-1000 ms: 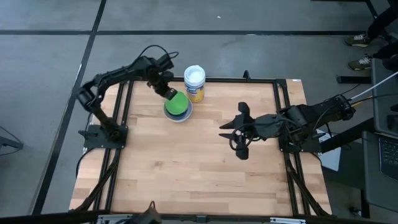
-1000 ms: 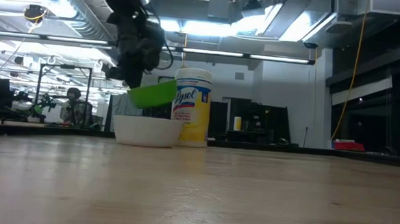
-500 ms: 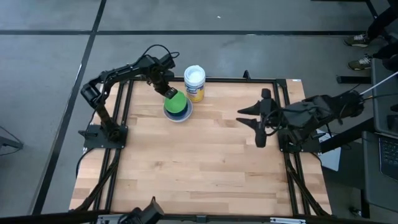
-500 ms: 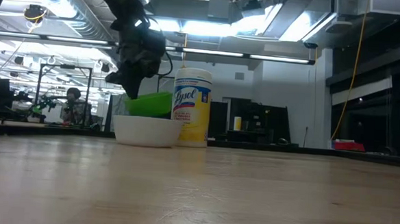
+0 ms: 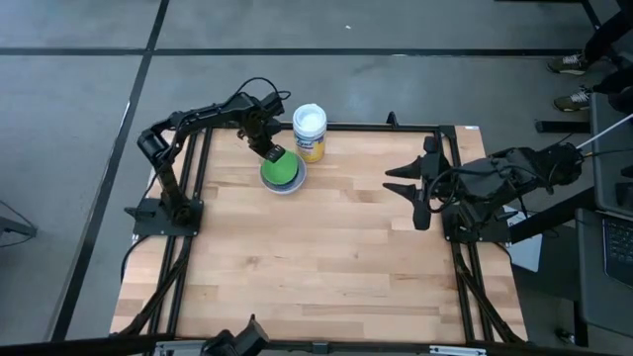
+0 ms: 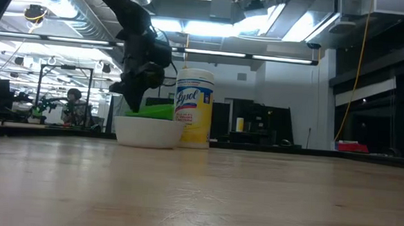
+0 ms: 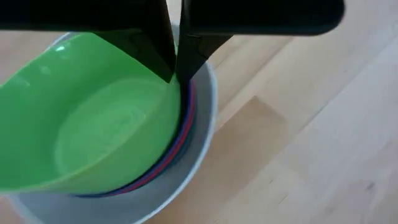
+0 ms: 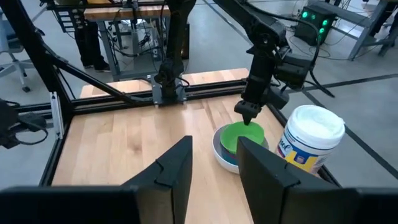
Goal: Nest bowls inside each other
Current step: Stack the green bowl on top of the dark blue bowl, then return to Home Position
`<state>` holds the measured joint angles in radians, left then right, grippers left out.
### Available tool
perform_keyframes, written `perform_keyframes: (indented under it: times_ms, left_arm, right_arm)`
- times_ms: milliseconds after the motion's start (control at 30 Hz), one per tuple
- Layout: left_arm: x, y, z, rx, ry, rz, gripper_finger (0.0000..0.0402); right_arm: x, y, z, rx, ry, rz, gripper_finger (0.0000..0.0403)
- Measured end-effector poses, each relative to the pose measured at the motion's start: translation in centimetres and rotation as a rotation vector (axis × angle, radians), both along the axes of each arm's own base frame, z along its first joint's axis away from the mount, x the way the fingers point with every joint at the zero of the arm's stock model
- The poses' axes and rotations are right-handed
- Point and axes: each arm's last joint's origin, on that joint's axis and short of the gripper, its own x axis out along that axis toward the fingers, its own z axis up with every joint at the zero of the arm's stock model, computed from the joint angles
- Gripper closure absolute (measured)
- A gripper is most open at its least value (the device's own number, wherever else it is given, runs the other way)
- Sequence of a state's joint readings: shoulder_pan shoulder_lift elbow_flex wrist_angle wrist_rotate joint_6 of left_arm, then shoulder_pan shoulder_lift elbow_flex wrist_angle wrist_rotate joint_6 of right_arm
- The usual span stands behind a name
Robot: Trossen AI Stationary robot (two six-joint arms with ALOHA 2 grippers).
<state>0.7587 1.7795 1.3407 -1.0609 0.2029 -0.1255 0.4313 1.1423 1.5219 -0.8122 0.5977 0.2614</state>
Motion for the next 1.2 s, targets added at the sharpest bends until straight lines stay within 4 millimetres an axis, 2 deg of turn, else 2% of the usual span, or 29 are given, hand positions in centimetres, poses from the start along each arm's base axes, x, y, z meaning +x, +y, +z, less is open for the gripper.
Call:
perform_keyframes:
  times_ms: [100, 233, 400, 500, 567, 633, 700, 767, 867, 933, 1033, 1200]
  left_arm:
    - [0.2, 0.1, 0.2, 0.019, -0.032, -0.008, 0.0372]
    - [-0.2, 0.3, 1.1, 0.037, -0.076, 0.002, 0.0321]
    - [-0.9, 0.5, 2.0, 0.05, -0.12, -0.035, 0.0272]
    - [-1.2, -0.1, 4.6, 0.161, -0.246, -0.11, 0.0265]
    - [-1.4, -0.8, 7.2, 0.257, -0.45, -0.178, 0.0264]
    - [-2.0, -2.0, 10.3, 0.369, -0.734, -0.242, 0.0264]
    - [-3.5, -3.6, 12.7, 0.516, -0.956, -0.224, 0.0264]
    - [-5.4, -5.5, 13.9, 0.667, -1.114, -0.155, 0.0264]
    - [-8.4, -8.9, 13.7, 0.881, -1.299, -0.023, 0.0271]
    - [-9.3, -10.8, 12.9, 0.948, -1.358, 0.028, 0.028]
    - [-9.3, -12.9, 11.9, 0.975, -1.31, 0.004, 0.0297]
    - [-7.8, -15.0, 10.9, 0.959, -1.228, -0.094, 0.0316]
  right_arm:
    - [-0.3, 0.0, 0.0, 0.003, 0.007, 0.008, 0.0279]
    - [-0.9, -0.2, 0.1, 0.001, 0.003, -0.001, 0.0282]
    - [-2.4, -1.0, 0.9, -0.011, -0.044, -0.039, 0.0276]
    - [-3.6, -1.6, 1.2, -0.015, -0.053, -0.059, 0.0272]
    - [-4.4, -2.1, 1.3, -0.011, -0.063, -0.067, 0.0271]
    - [-5.1, -2.4, 1.0, -0.008, -0.076, -0.066, 0.0271]
    - [-5.6, -2.6, 0.0, -0.002, -0.096, -0.065, 0.0273]
    - [-5.9, -2.7, -1.6, 0.006, -0.141, -0.059, 0.0277]
    - [-6.7, -3.1, -4.5, 0.018, -0.256, -0.033, 0.0282]
    - [-7.1, -3.5, -6.1, 0.021, -0.359, -0.041, 0.0285]
    - [-7.1, -3.9, -8.9, 0.009, -0.406, -0.056, 0.029]
    - [-7.1, -5.3, -12.9, 0.027, -0.378, -0.11, 0.0293]
